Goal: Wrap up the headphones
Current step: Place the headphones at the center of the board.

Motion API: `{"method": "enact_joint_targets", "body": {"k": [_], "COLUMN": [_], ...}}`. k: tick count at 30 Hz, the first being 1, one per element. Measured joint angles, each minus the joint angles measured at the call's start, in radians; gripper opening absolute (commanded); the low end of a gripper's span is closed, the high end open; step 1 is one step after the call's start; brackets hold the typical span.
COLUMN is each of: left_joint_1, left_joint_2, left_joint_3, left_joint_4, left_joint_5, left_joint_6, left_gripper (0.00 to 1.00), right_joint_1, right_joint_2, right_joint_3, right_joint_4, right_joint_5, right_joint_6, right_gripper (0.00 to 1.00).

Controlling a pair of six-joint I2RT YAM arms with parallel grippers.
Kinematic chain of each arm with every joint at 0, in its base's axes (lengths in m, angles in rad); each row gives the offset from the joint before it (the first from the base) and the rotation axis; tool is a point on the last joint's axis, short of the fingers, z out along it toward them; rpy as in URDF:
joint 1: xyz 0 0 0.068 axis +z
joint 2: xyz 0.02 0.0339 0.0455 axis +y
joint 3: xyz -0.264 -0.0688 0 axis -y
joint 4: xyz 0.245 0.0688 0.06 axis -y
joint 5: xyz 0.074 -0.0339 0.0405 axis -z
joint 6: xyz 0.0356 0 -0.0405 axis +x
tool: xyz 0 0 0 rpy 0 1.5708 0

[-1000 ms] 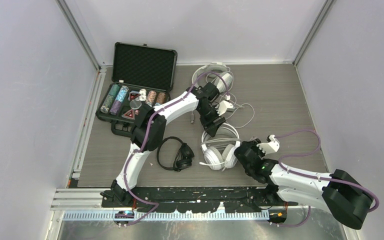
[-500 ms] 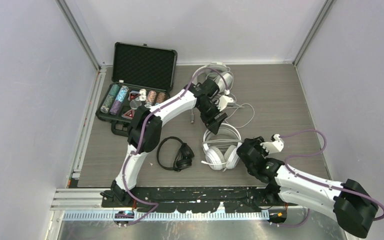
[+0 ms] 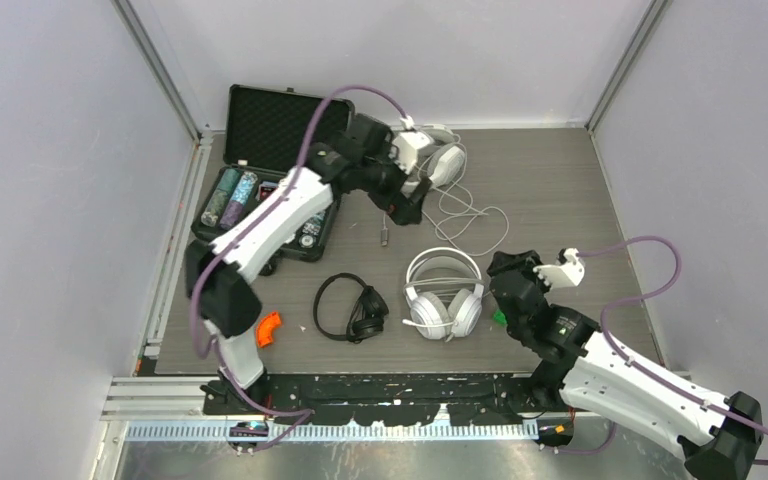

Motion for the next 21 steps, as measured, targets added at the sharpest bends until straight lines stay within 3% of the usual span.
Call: {"method": "enact_joint_targets", "body": {"k": [5, 9, 15, 21], "left_joint_1": [0.027, 0.020, 0.018, 0.018], "left_joint_2": [-0.283, -0.516, -0.858, -1.101], "left_joint_3": [-0.144, -0.336, -0.690, -0.918], "left_joint_4": [0.054, 0.095, 0.136, 0.185], "left_joint_5": [-0.165, -0.249, -0.345, -0.429], "left_joint_6": [-0.049, -0.074, -0.100, -0.107], "left_gripper": [1.00, 1.00, 1.00, 1.00], "right_joint_1": [-0.009, -0.068, -0.248, -0.366], "right_joint_2": [0.053, 0.225, 0.629, 1.011], "right_joint_3": [0.063, 0.185, 0.558, 0.933], "right_joint_4": [0.156, 0.261, 0.263, 0.187], "right_joint_5": [-0.012, -0.067, -0.288, -0.472], "right_joint_6": [-0.277, -0.489, -0.682, -0.855], "right_gripper": [0.53, 0.60, 0.69, 0.69]}}
